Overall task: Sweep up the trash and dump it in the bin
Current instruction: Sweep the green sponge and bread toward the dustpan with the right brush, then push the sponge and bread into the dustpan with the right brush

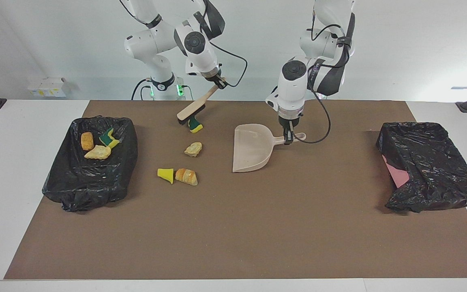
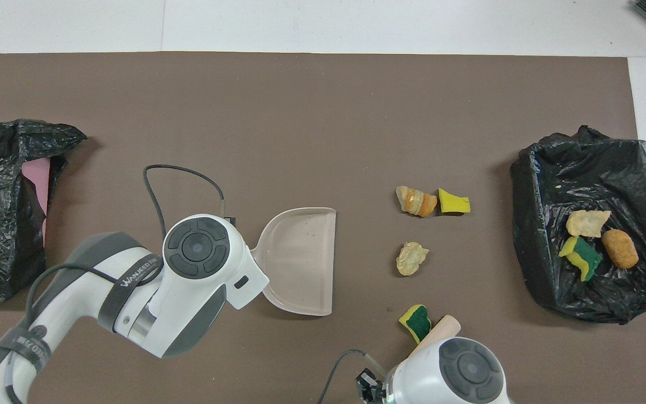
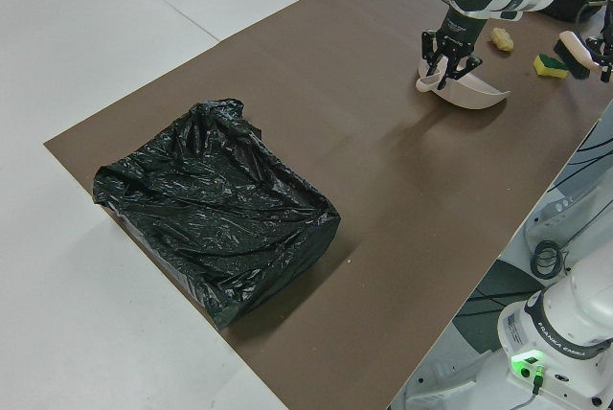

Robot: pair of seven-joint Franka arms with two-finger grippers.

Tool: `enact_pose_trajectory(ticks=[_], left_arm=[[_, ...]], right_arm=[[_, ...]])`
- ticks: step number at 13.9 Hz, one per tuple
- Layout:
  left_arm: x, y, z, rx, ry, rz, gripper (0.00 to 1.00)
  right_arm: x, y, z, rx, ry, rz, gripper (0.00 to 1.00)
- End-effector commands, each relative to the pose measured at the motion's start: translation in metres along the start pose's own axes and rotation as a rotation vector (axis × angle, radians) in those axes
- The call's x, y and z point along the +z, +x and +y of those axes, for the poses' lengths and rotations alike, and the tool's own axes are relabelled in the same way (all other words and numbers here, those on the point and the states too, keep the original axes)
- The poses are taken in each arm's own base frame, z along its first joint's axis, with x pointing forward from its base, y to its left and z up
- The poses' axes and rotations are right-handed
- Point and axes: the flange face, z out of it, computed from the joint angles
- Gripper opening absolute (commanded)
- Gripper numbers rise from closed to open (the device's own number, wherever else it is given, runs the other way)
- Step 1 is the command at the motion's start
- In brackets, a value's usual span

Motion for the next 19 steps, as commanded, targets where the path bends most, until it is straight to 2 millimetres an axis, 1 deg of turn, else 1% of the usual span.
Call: enact_pose_trajectory(ticks=[1,3,4,5,8,9,10,11,13,14,15,17,18,19], left_arm=[[0.002,-0.014,-0.001,0.011,0.025,0.000,0.00],[0.002,-0.014,-0.001,0.011,0.025,0.000,0.00],[0.002,-0.014,-0.001,0.003,0.025,0.000,0.00],[0.002,-0.014,-0.002,-0.013,0.026,0.002,0.00],[0.001,-0.014,-0.003,-0.057,0.033,0.014,0.00],[0.001,-0.012,-0.002,-0.092,0.036,0.017,0.00],[0.001,-0.011,-0.003,-0.120,0.040,0.022,0.00],[0.000,-0.010,-0.003,-0.140,0.044,0.025,0.00],[0.000,-0.010,-0.003,-0.185,0.035,0.045,0.00],[0.000,-0.009,-0.003,-0.205,0.032,0.049,0.00],[0.000,-0.006,-0.001,-0.222,0.031,0.049,0.00],[0.001,-0.003,0.001,-0.224,0.029,0.048,0.00],[0.002,-0.003,0.003,-0.213,0.026,0.046,0.00],[0.003,-0.004,0.004,-0.211,0.024,0.044,0.00]], right_arm=[[-0.003,0.015,0.002,-0.019,0.054,-0.020,0.00],[-0.005,0.027,-0.007,-0.066,0.096,-0.006,0.00],[-0.001,0.037,-0.016,-0.085,0.104,-0.008,0.00],[-0.003,0.041,-0.028,-0.114,0.133,0.003,0.00],[-0.030,0.037,-0.074,-0.163,0.186,0.001,0.00],[-0.038,0.033,-0.084,-0.205,0.190,-0.001,0.00],[-0.041,0.028,-0.089,-0.274,0.184,0.009,0.00],[-0.040,0.022,-0.088,-0.352,0.176,0.017,0.00],[-0.036,0.003,-0.084,-0.536,0.111,0.014,0.00],[-0.043,-0.006,-0.084,-0.600,0.064,0.023,0.00],[-0.051,-0.011,-0.085,-0.639,-0.002,0.052,0.00],[-0.068,-0.002,-0.084,-0.679,-0.049,0.091,0.00],[-0.073,0.006,-0.083,-0.702,-0.059,0.114,0.00],[-0.077,0.020,-0.081,-0.735,-0.089,0.159,0.00]])
